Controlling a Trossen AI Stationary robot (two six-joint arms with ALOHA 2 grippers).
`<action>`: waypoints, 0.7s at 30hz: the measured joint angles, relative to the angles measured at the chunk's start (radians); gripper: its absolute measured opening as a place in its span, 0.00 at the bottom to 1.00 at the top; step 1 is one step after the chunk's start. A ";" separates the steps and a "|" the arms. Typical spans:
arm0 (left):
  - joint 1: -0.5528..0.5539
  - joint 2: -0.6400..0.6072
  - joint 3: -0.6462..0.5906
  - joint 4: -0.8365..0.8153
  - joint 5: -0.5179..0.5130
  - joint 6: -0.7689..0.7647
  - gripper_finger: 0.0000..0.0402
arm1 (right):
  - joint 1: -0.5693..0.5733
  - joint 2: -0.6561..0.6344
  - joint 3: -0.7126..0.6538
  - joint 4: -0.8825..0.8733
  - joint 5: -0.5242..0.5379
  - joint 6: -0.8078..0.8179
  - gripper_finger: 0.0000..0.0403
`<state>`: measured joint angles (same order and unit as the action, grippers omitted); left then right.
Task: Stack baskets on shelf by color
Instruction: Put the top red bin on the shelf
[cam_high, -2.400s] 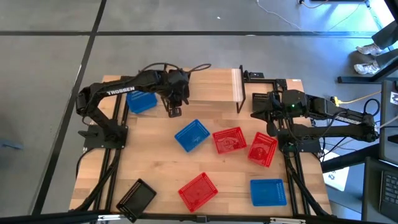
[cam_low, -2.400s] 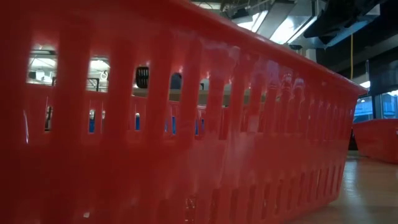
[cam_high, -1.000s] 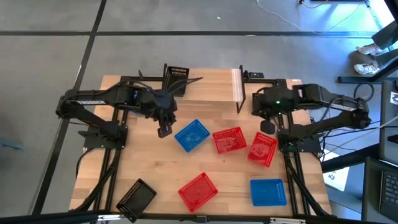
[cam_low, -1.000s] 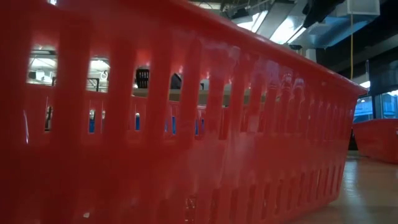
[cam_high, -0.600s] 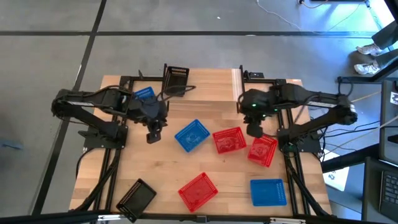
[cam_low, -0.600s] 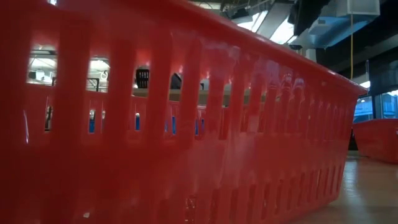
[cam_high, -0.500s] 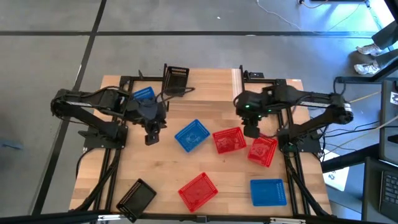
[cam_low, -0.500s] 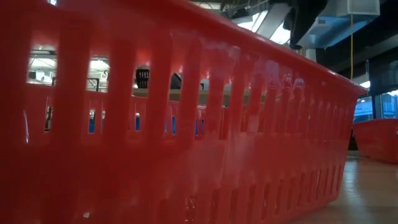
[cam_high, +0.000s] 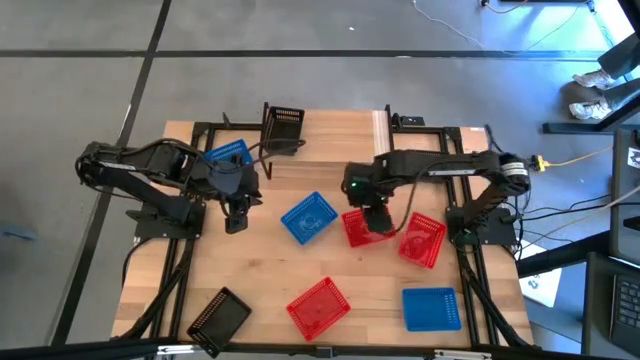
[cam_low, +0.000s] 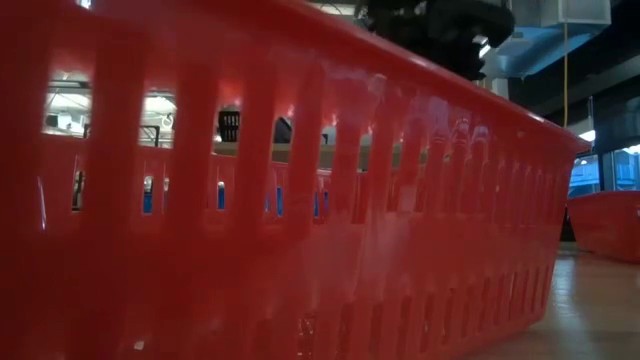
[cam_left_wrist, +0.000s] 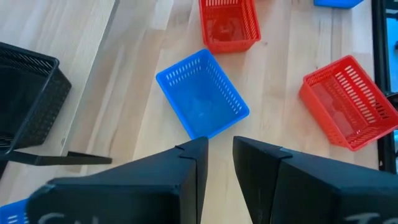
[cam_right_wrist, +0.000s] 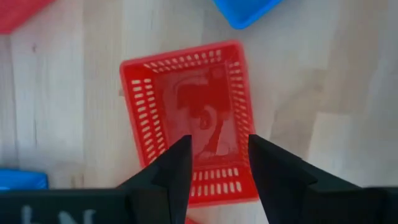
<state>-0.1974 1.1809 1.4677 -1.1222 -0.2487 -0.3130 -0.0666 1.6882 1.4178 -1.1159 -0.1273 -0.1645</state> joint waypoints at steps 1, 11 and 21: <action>0.000 0.000 0.000 0.000 -0.001 0.000 0.17 | 0.000 0.019 0.000 0.000 0.000 -0.004 0.38; 0.000 0.000 0.000 0.002 -0.002 -0.018 0.17 | -0.001 0.171 -0.001 0.019 0.100 -0.054 0.38; 0.000 0.000 0.000 0.003 -0.002 -0.051 0.17 | -0.010 0.251 -0.001 0.077 0.134 -0.054 0.38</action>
<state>-0.1974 1.1809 1.4677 -1.1191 -0.2507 -0.3645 -0.0765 1.9393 1.4166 -1.0386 0.0063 -0.2187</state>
